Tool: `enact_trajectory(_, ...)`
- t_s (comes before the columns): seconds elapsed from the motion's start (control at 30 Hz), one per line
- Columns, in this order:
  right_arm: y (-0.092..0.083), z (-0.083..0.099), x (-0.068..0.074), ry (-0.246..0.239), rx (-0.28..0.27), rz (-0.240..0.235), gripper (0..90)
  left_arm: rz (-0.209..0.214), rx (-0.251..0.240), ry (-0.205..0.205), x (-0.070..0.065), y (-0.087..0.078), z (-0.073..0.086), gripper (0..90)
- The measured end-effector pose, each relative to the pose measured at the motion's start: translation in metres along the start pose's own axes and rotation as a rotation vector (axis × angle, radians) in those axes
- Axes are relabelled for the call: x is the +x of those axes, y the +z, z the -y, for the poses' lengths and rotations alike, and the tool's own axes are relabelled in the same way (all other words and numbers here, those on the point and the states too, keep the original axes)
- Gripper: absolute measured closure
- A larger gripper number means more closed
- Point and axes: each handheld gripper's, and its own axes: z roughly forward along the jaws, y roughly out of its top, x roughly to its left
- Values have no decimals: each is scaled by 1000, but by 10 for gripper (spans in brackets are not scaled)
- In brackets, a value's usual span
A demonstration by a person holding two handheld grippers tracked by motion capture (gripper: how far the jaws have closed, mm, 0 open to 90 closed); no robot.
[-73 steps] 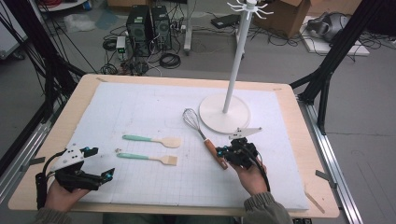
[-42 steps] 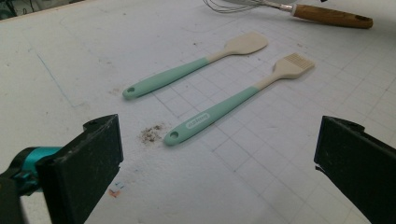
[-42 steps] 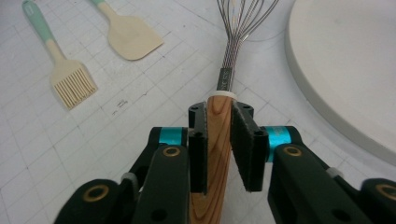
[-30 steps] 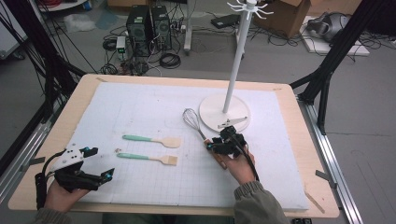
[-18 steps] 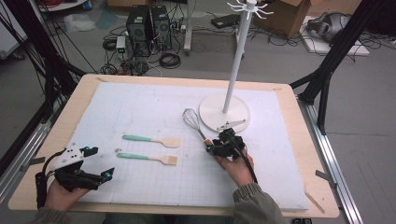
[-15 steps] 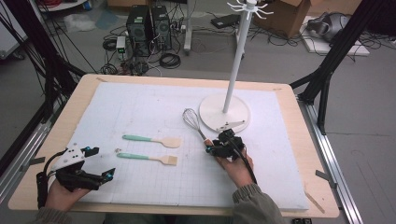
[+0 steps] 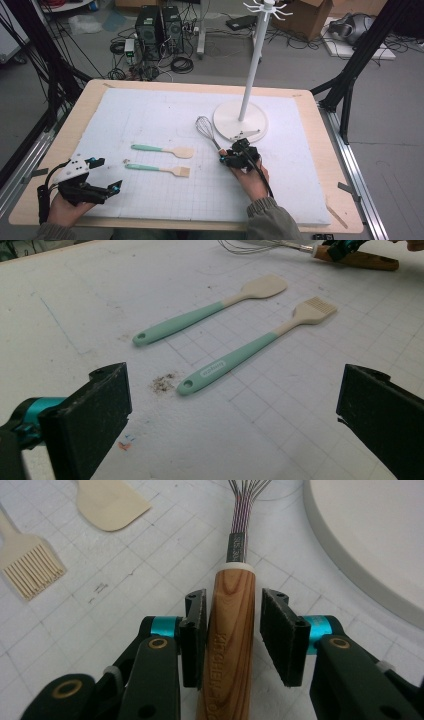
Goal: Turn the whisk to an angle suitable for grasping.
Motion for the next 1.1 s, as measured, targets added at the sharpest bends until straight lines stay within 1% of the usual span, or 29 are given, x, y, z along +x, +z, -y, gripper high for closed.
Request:
enact_trajectory(0.33, -2, 0, 0, 10, -8, 3, 619, 11, -5, -1, 2, 2, -1, 17)
enact_trajectory(0.4, -2, 0, 0, 3, -8, 5, 617, 12, -6, 2, 2, 3, -1, 17)
enact_trajectory(0.63, 0, 0, 3, 2, 0, 6, 614, 13, -2, 5, 1, 5, -2, 17)
enact_trajectory(0.73, 1, 0, 4, 1, -1, 5, 612, 14, -3, 1, 2, 6, -2, 17)
enact_trajectory(0.8, 1, 0, 4, -11, -4, 9, 611, 16, 0, 5, 2, 6, -2, 17)
enact_trajectory(0.93, 0, 0, 5, -1, -4, 12, 610, 16, -1, 6, 0, 7, -2, 17)
enact_trajectory(1.1, -2, 0, 3, -4, -17, 17, 610, 13, 0, 9, 1, 6, -3, 17)
